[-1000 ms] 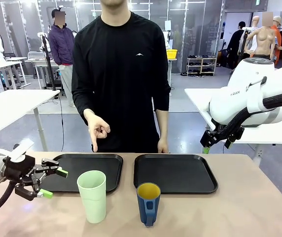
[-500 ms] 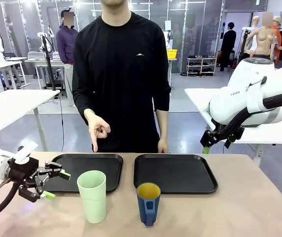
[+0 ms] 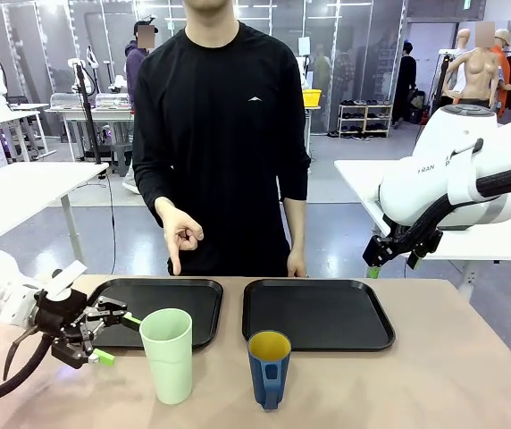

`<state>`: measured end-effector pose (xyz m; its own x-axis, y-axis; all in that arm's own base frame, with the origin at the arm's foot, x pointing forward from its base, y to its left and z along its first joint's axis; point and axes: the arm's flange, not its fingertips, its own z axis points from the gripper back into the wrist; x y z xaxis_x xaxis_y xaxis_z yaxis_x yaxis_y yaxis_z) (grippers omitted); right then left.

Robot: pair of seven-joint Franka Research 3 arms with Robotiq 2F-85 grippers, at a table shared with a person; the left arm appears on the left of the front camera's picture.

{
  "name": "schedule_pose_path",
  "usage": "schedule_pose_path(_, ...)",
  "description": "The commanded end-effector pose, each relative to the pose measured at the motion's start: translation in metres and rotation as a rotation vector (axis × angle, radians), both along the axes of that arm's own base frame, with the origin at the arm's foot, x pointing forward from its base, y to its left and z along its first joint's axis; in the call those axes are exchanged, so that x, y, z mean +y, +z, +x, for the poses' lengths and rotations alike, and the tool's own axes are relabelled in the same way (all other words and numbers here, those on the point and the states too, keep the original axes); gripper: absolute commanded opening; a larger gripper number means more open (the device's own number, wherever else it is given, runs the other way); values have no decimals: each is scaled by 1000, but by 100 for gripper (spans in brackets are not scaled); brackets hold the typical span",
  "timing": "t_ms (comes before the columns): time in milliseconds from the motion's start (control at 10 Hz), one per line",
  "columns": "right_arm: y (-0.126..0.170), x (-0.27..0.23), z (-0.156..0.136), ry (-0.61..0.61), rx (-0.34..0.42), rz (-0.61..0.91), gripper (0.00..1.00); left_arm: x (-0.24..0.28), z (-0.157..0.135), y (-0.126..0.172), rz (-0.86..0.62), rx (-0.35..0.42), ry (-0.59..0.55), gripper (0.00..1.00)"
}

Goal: Sort and store the cups by type.
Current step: Pick up the Reusable plastic cup.

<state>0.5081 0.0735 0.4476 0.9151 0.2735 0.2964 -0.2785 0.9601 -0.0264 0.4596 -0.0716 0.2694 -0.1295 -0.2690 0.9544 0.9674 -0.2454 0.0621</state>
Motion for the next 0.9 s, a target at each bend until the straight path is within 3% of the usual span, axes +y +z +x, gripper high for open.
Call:
schedule_pose_path(0, 0, 0, -1, -2, -10, 5, 100, -16, 12, -1, -48, 22, -30, 100)
schedule_pose_path(800, 0, 0, -1, -2, -10, 5, 100, -52, 7, -21, -113, 76, -81, 100)
